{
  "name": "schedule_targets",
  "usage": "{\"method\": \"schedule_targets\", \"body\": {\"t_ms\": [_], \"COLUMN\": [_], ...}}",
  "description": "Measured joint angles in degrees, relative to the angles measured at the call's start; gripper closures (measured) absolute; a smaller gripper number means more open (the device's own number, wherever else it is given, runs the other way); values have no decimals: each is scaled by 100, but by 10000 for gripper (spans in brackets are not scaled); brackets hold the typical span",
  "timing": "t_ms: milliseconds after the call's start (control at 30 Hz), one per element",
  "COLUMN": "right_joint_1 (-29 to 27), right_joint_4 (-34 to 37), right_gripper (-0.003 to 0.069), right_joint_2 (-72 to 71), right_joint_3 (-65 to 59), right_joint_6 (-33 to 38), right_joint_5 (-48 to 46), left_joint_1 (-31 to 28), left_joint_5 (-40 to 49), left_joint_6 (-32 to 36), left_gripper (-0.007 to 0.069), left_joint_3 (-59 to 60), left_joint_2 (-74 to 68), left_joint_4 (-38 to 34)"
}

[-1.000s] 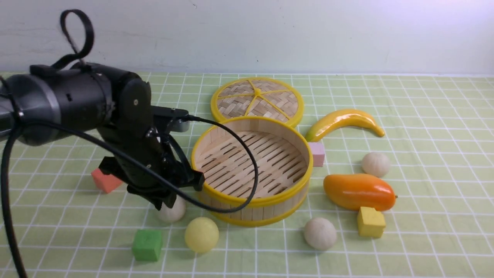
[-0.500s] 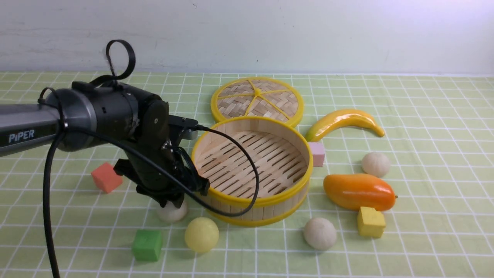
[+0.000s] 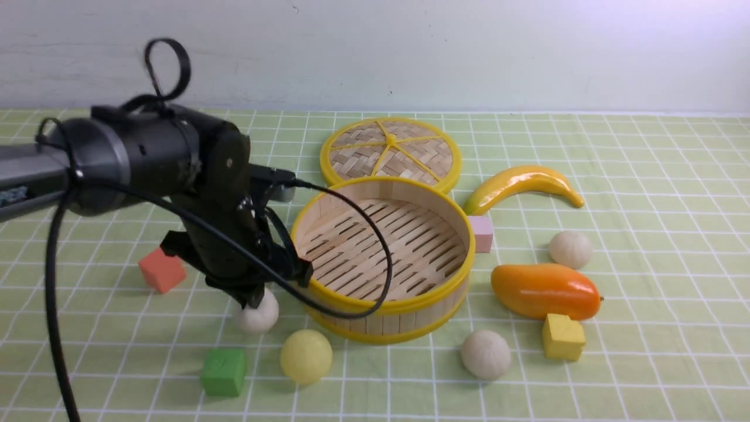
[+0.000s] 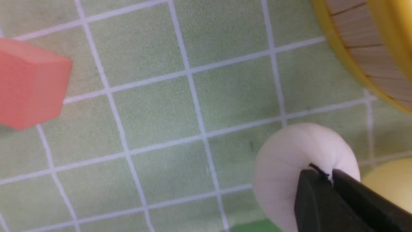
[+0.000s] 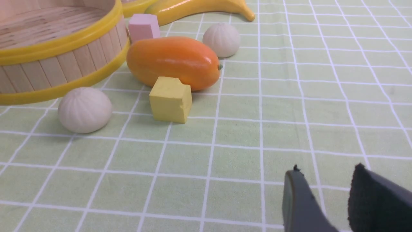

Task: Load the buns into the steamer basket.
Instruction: Use the left arm to grab a steamed stuffed bun, then use the left arm to put the steamed stuffed bun into the steamer

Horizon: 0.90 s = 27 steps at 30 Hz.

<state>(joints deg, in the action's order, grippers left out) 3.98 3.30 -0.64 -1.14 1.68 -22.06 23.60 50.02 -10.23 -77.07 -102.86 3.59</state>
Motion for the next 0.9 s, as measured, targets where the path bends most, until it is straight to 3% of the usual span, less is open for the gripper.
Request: {"method": "schedule_targets", "body": {"t_ms": [267, 500, 633, 800, 900], "right_joint_1": [0, 0, 0, 0, 0], "right_joint_4": [0, 0, 0, 0, 0], "right_gripper": [420, 420, 420, 420, 420], "right_joint_2": [0, 0, 0, 0, 0], "right_joint_3": [0, 0, 0, 0, 0], "right_joint_6": [0, 0, 0, 0, 0], "right_joint_5": [0, 0, 0, 0, 0], "left_joint_1": [518, 417, 398, 387, 394], "left_joint_5": [-126, -136, 130, 557, 814], "left_joint_6": [370, 389, 395, 334, 306], "left_gripper": [638, 613, 515, 274, 239], "left_joint_3": [-919, -1830, -2187, -2570, -2631], "left_joint_2": [271, -1211, -1627, -1635, -1243], "left_joint_4": [-629, -485, -431, -359, -393]}}
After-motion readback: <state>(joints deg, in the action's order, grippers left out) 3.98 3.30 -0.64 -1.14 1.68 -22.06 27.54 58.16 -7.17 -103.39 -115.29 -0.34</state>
